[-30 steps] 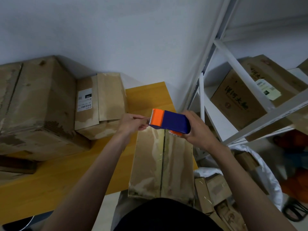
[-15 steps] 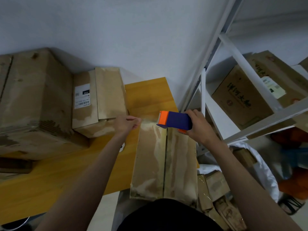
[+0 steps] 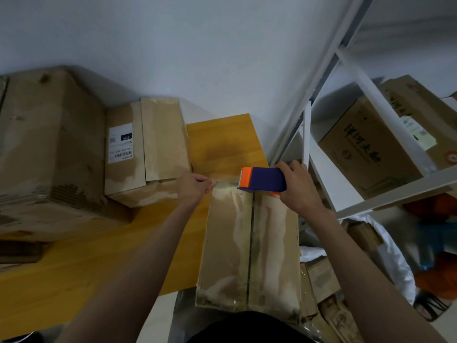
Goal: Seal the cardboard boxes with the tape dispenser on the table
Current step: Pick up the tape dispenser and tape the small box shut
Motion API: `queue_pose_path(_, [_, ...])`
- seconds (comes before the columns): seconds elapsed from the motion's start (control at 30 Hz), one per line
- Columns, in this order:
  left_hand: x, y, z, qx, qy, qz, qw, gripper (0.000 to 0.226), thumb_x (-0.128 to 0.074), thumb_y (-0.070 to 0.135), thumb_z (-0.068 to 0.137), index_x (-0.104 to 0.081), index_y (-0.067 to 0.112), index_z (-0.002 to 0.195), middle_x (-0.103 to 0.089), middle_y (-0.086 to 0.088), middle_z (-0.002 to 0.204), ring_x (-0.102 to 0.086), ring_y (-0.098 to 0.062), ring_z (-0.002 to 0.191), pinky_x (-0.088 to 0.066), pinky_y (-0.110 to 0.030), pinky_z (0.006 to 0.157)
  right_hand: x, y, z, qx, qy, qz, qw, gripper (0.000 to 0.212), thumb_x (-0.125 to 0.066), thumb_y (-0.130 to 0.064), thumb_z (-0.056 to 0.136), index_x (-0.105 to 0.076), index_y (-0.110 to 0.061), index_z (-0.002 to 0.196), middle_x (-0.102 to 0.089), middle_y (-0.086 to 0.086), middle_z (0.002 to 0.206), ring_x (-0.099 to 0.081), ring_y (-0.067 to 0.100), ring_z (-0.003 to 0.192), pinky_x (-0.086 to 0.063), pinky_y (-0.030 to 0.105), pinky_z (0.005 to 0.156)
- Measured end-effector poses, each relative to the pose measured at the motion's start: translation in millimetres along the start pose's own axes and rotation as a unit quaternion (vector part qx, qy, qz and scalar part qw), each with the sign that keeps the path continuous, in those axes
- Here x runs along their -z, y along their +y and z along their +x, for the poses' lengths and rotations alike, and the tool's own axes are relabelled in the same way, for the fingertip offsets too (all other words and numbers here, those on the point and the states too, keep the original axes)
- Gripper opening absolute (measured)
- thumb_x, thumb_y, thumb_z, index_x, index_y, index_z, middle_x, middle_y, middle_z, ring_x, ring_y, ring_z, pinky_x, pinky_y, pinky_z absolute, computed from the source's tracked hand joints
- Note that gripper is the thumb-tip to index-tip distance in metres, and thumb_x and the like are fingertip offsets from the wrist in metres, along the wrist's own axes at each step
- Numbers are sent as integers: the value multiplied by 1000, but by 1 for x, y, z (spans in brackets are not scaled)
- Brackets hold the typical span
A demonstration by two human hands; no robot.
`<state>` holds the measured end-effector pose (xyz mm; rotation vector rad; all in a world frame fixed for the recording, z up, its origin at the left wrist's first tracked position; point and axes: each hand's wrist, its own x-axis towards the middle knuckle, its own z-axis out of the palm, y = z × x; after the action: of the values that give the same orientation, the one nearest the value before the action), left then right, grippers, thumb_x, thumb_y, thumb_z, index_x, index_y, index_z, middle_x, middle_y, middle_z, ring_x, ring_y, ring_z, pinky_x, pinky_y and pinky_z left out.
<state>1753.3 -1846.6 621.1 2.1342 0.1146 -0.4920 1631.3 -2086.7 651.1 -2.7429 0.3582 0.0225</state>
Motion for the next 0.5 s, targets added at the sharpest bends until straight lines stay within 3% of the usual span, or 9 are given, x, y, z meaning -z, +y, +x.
queue_pose_path(0.3, [-7,-12,8,-7,-8,-3,1000,16,-82,25,81,-77,21,67,-73,-6,65,-72,-27,70,-61,-48,76,-9,3,3,-4,7,-18,1000,61,-85,-23,76,-50,-21,125,-46,7,115,-42,17,102,-48,34,86])
queue_pose_path(0.37, [-8,-14,7,-9,-10,-5,1000,13,-81,27,83,-81,14,81,-74,-5,69,-72,-24,69,-62,-47,75,-10,5,1,-2,9,-11,1000,64,-85,-22,76,-49,-23,129,-44,7,115,-43,17,101,-48,35,86])
queue_pose_path(0.43, [-8,-16,6,-13,-13,7,1000,30,-79,30,85,-78,9,107,-72,-3,75,-72,-22,68,-62,-45,76,-12,9,-3,5,16,36,999,68,-85,-24,77,-47,-25,133,-44,5,116,-48,18,99,-49,35,84])
queue_pose_path(0.5, [-8,-16,4,-7,-6,34,999,53,-77,37,86,-66,9,129,-67,-2,80,-71,-22,74,-61,-45,81,-14,15,-11,-12,35,159,987,70,-86,-26,78,-45,-26,134,-47,0,121,-54,12,100,-51,28,84])
